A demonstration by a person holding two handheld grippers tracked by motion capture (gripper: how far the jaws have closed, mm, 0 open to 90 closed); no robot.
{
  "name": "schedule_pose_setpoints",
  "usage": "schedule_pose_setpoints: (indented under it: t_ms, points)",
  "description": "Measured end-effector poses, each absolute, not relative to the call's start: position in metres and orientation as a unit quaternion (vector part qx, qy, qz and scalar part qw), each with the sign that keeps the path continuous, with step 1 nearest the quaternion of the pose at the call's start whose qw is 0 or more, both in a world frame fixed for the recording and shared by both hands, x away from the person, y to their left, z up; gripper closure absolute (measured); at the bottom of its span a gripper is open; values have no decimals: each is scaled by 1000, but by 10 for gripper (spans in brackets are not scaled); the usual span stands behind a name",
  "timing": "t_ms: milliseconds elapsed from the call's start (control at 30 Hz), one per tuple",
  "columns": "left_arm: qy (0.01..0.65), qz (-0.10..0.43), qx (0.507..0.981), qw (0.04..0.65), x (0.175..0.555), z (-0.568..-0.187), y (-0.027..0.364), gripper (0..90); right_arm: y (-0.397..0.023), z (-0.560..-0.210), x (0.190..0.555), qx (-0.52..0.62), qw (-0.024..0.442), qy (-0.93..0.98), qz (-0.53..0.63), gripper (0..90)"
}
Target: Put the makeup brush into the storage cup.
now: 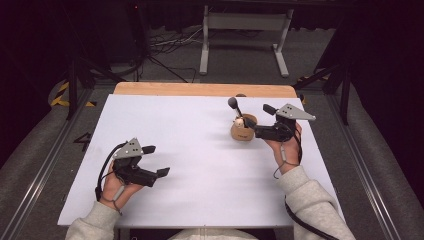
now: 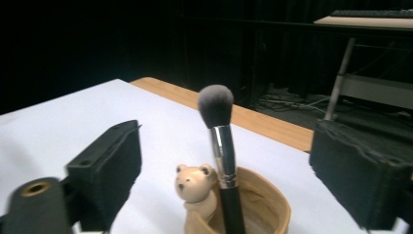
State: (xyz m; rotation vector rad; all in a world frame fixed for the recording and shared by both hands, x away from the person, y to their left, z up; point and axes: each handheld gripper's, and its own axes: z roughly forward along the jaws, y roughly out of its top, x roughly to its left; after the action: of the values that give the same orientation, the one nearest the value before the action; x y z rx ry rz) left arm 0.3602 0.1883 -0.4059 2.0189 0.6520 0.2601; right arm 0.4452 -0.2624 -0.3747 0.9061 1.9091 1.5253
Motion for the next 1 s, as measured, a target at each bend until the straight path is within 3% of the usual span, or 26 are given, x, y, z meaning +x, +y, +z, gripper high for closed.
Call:
schedule_pose_setpoints:
  t_ms: [267, 1000]
  points:
    - [279, 121, 799, 518, 348, -406, 204, 83, -270, -372, 424, 308, 246, 710, 584, 17]
    - [283, 175, 738, 587, 332, -420, 225, 71, -285, -387, 381, 278, 214, 716, 604, 0]
